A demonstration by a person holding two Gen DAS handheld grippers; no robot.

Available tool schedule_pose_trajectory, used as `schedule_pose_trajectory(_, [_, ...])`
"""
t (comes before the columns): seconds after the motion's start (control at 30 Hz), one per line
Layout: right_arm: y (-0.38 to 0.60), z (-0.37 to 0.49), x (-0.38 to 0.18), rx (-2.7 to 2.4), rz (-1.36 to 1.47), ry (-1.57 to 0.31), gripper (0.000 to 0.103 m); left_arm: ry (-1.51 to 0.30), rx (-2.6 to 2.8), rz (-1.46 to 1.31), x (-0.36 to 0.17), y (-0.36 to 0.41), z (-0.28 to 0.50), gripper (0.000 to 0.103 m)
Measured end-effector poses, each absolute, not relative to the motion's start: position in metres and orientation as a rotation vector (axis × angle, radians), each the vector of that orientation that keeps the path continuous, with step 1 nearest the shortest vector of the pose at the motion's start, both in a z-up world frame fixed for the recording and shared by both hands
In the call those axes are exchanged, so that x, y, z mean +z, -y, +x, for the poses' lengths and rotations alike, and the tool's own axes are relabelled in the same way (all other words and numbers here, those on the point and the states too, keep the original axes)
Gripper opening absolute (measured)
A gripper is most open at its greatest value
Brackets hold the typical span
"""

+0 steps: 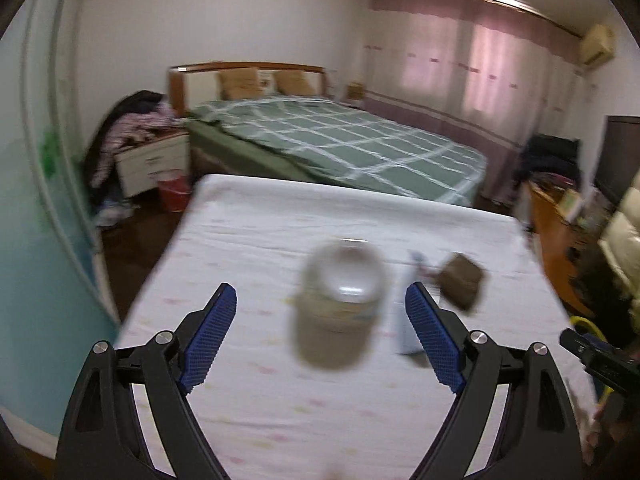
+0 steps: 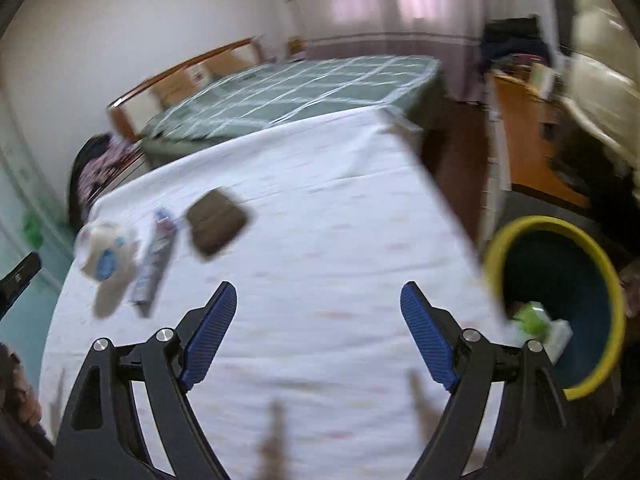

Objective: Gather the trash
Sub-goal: 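Move the left tool back over the table toward the white bowl, then grasp the toothpaste tube with the right tool, drop it in the bin while the left tool nears the bowl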

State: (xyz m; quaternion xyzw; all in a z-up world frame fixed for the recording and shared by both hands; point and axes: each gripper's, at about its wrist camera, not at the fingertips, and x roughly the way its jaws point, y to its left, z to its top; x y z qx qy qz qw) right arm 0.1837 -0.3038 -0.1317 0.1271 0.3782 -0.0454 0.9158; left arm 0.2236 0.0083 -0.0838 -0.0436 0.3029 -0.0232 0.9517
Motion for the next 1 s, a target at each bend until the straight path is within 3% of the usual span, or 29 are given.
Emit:
schedule_pose_trajectory(0.2, [0.221,0.222,-0.131,0.047,0.173,-0.824,0.080,-0.637,0.039,-0.147,-0.106,-0.058,0.235,0.085])
schedule_pose_trajectory(0.6, [0.153,0.281,-0.160,0.107,0.108,-0.948,0.060,-0.647,0.082,-0.234,-0.115,-0.078,0.235,0.087])
schedule_pose_trajectory(0.83, [0.153,0.292,-0.167,0.078,0.098,-0.957,0.044,-0.648,0.063,-0.218,-0.117,-0.071,0.234,0.087])
schedule_pose_trajectory(0.9, [0.153,0.292,-0.167,0.072,0.093,-0.950,0.027,-0.648,0.063,-0.212,-0.116,-0.069,0.232,0.087])
schedule_pose_trajectory(1.0, [0.154,0.290,-0.167,0.079,0.096,-0.948,0.025,-0.649,0.063,-0.213,-0.115,-0.068,0.232,0.087])
